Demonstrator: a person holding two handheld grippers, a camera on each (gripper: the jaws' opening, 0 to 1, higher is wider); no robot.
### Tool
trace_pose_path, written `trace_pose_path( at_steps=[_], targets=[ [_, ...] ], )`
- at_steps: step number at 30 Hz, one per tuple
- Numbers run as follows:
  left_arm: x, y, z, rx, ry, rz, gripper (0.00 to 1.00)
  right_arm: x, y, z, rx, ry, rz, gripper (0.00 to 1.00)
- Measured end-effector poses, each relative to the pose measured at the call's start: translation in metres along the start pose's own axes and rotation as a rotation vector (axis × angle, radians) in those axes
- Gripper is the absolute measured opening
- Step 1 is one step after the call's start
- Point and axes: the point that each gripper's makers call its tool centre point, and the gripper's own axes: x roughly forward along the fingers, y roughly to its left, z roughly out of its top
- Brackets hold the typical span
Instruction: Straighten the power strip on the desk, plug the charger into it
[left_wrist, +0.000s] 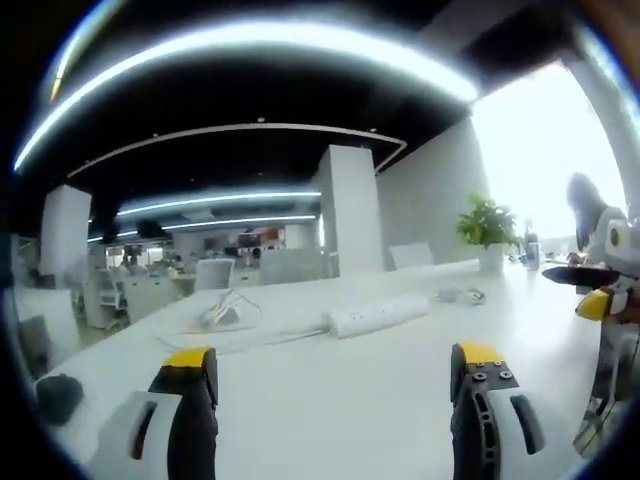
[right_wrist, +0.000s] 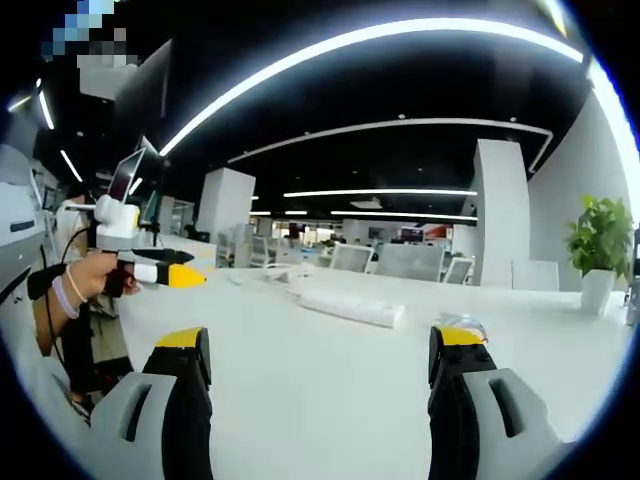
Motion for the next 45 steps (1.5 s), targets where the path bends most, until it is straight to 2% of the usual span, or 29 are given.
trace_pose_path(
  at_steps=[16,34,41,45],
  targets=[
    [-0.014,0.004,-0.017,-0.018,0.035,0.005,0.99,0.002,0.001,0.0,-0.003,0.003,0.006,0.9],
    [-0.024,0.009,-0.022,-0.033,0.042,0.021,0.99,0.002,-0.004,-0.003,-0.015,0.026,0.001,0.9],
    [-0.026,0.01,-0.023,-0.04,0.044,0.018,0.99,0.002,-0.009,0.002,-0.026,0.01,-0.012,0.9],
    [-0.026,0.008,-0.022,-0.03,0.043,0.011,0.99,0.003,-0.017,0.01,-0.032,-0.023,-0.018,0.92]
  ],
)
